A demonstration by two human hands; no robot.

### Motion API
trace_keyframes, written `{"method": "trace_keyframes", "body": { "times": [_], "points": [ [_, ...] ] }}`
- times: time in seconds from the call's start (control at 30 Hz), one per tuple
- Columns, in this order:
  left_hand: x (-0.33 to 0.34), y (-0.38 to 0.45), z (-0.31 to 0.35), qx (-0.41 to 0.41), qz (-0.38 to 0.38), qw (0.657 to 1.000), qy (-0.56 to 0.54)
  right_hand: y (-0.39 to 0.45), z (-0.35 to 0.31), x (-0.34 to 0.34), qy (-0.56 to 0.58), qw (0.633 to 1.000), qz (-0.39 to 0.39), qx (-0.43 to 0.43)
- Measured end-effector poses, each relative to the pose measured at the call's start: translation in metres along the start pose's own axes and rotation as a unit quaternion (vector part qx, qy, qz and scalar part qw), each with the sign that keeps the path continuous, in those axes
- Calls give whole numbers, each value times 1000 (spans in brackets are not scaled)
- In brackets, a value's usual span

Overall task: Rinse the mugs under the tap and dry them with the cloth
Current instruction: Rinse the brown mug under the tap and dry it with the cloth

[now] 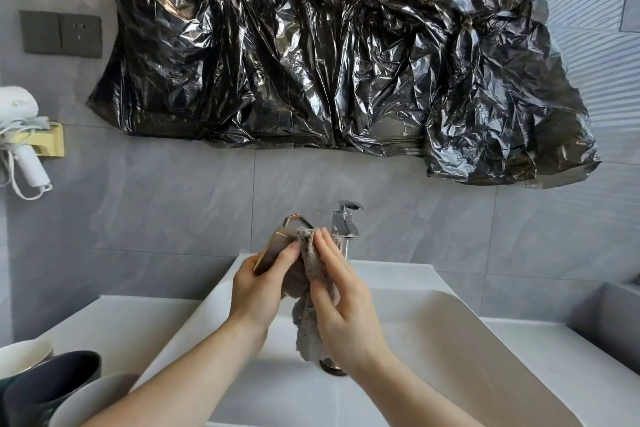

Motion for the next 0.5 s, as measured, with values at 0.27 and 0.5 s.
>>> {"method": "trace_keyframes", "body": {
  "times": [0.27, 0.5],
  "points": [
    [14, -8, 4, -45, -41, 995, -78, 3, 31, -16, 67, 988, 89, 108],
    [11, -4, -2, -79, -17, 991, -111, 2, 15, -16, 97, 987, 103, 75]
  ]
}}
Point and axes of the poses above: each hand's wrist, its own y-axis towards the middle knuckle, its own x-axis out of the palm, z = x × y, the point moved 8 cm from there along y, towards the middle knuckle, and after that the axes turned 1 degree about z, right-handed, at the moved point
